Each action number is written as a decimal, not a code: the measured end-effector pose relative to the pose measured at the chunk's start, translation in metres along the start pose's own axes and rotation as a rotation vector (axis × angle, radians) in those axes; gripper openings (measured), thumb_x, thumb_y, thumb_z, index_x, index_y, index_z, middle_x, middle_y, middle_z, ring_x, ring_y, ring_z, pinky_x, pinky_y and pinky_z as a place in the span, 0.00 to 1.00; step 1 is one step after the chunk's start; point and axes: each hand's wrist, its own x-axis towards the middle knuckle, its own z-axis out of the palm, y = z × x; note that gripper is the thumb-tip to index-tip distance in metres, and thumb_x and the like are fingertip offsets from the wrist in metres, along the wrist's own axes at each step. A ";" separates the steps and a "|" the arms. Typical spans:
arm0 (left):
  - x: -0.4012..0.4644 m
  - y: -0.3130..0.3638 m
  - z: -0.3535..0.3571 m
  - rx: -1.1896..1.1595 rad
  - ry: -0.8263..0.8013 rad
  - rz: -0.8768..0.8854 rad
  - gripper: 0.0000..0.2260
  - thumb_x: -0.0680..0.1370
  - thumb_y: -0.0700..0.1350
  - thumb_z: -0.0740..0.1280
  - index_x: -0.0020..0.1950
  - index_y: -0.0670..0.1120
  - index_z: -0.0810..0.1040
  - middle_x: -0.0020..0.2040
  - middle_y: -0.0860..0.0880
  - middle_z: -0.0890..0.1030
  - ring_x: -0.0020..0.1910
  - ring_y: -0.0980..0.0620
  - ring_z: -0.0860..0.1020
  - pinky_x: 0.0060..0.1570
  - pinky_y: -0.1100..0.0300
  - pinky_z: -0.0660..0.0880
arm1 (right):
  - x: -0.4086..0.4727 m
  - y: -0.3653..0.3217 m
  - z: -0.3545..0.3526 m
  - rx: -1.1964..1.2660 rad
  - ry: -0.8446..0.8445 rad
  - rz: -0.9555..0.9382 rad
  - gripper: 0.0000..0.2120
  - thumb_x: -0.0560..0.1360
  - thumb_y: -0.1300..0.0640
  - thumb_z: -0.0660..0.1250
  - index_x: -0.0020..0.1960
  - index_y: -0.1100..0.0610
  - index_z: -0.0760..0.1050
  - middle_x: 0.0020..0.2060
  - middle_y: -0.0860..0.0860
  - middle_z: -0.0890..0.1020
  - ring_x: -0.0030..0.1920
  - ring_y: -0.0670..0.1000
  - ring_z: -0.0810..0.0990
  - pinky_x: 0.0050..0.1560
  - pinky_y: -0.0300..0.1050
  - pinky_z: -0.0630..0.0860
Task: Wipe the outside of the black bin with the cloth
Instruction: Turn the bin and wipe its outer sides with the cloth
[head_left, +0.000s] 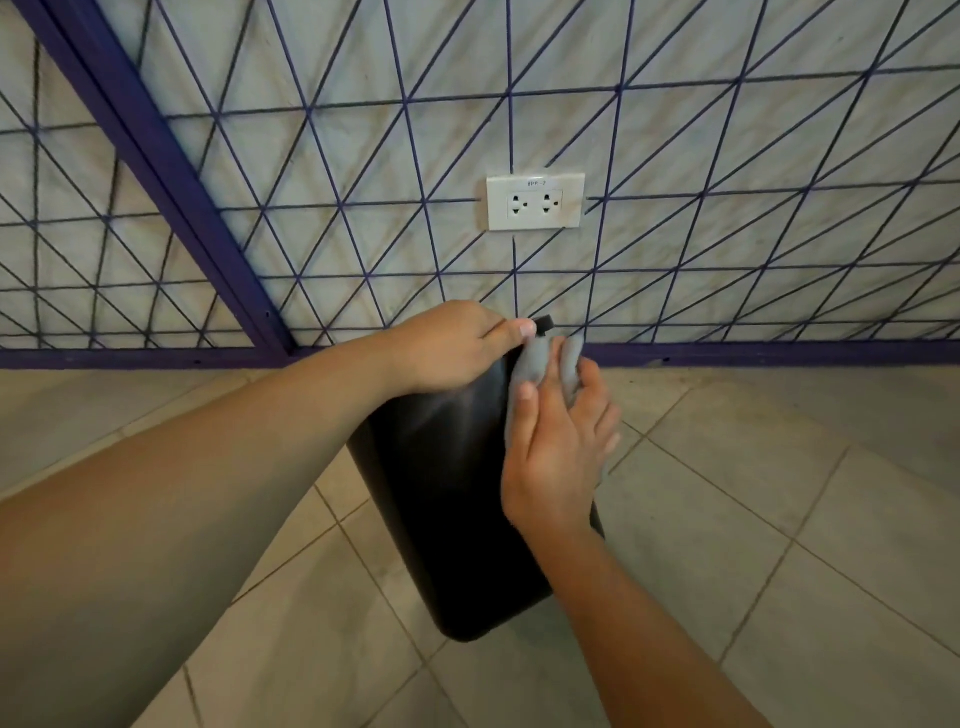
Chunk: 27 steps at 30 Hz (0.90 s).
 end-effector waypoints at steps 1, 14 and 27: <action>0.001 0.002 0.001 -0.005 0.002 0.004 0.22 0.84 0.55 0.55 0.44 0.40 0.78 0.27 0.50 0.73 0.21 0.63 0.73 0.31 0.60 0.65 | 0.003 -0.007 0.002 0.043 -0.036 0.072 0.34 0.83 0.39 0.42 0.85 0.50 0.61 0.80 0.57 0.63 0.72 0.49 0.57 0.73 0.52 0.55; -0.001 -0.004 -0.001 -0.225 -0.019 -0.073 0.24 0.83 0.56 0.56 0.43 0.38 0.79 0.35 0.41 0.80 0.32 0.46 0.76 0.38 0.54 0.72 | -0.042 -0.025 0.011 -0.060 -0.012 -0.168 0.27 0.88 0.43 0.46 0.83 0.51 0.60 0.76 0.55 0.61 0.72 0.55 0.62 0.74 0.57 0.64; 0.002 0.007 0.004 -0.272 -0.020 -0.102 0.27 0.83 0.56 0.57 0.48 0.31 0.77 0.37 0.36 0.79 0.33 0.48 0.76 0.48 0.47 0.76 | -0.051 -0.029 0.014 -0.062 -0.050 -0.153 0.24 0.88 0.44 0.49 0.79 0.51 0.69 0.77 0.56 0.62 0.74 0.56 0.60 0.71 0.60 0.63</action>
